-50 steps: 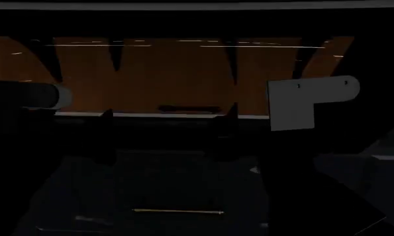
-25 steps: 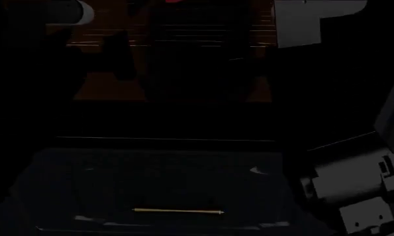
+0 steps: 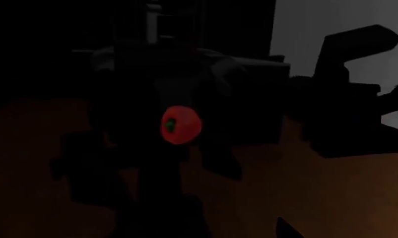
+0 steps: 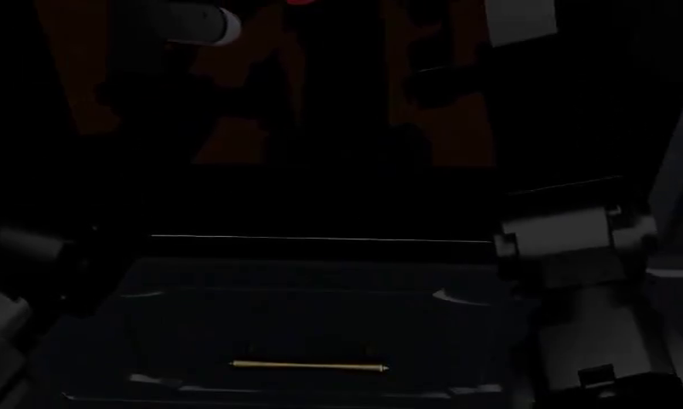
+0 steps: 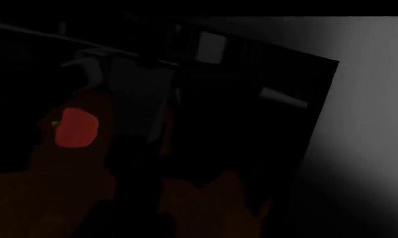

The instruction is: Close the oven door

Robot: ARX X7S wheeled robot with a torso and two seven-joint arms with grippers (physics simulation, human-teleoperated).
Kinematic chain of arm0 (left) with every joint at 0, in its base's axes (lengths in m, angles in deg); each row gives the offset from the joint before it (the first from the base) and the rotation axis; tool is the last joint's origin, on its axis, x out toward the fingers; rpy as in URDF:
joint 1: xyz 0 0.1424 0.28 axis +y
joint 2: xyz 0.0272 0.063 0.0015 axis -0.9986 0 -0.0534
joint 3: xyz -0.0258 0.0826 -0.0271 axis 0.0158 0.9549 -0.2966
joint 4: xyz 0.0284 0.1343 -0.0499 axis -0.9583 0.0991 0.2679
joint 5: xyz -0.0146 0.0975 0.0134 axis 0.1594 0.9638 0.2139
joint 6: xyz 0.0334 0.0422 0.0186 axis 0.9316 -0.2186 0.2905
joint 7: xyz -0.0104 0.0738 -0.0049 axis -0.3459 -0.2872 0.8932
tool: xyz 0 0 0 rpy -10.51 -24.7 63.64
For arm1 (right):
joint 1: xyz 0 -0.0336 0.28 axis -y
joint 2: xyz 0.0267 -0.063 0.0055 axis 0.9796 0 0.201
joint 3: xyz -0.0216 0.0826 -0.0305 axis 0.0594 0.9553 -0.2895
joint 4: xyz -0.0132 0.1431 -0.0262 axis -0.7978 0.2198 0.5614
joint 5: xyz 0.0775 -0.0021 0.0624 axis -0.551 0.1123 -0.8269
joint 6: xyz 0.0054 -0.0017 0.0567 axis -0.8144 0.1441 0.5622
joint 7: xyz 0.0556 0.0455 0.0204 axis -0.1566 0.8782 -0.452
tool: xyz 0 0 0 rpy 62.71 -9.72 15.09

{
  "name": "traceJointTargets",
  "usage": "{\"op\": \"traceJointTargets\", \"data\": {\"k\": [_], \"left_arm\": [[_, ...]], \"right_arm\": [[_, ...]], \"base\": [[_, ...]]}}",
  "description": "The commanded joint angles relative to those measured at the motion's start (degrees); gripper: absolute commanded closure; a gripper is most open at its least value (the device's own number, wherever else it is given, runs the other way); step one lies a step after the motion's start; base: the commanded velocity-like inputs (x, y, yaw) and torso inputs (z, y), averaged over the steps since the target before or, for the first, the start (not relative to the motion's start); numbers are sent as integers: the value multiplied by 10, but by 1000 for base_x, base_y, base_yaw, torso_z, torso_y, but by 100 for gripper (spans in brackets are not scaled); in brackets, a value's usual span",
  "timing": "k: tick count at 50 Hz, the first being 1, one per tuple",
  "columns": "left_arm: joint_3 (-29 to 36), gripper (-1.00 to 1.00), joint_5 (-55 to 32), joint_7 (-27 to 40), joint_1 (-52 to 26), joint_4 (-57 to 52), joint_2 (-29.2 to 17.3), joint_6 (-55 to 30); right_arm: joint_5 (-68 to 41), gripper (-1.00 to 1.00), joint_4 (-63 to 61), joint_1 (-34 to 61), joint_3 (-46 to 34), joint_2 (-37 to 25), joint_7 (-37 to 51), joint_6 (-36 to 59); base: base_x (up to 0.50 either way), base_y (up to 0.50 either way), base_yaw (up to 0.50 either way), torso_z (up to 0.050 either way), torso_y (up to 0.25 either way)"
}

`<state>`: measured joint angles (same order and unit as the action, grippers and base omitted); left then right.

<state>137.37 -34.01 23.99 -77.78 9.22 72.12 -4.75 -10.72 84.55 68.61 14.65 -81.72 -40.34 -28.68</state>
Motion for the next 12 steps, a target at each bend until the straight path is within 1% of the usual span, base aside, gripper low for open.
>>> {"op": "traceJointTargets", "data": {"k": [1, 12], "left_arm": [[187, -100, -182, 11, -22, 60, 6, 69], [217, -100, -219, 7, -31, 57, 6, 75]], "right_arm": [[112, -100, 87, 22, 67, 13, -15, -42], [135, -100, 87, 26, 96, 20, -19, -45]], "base": [[73, 0, 3, 0, 0], [88, -6, -2, 2, 0]]}}
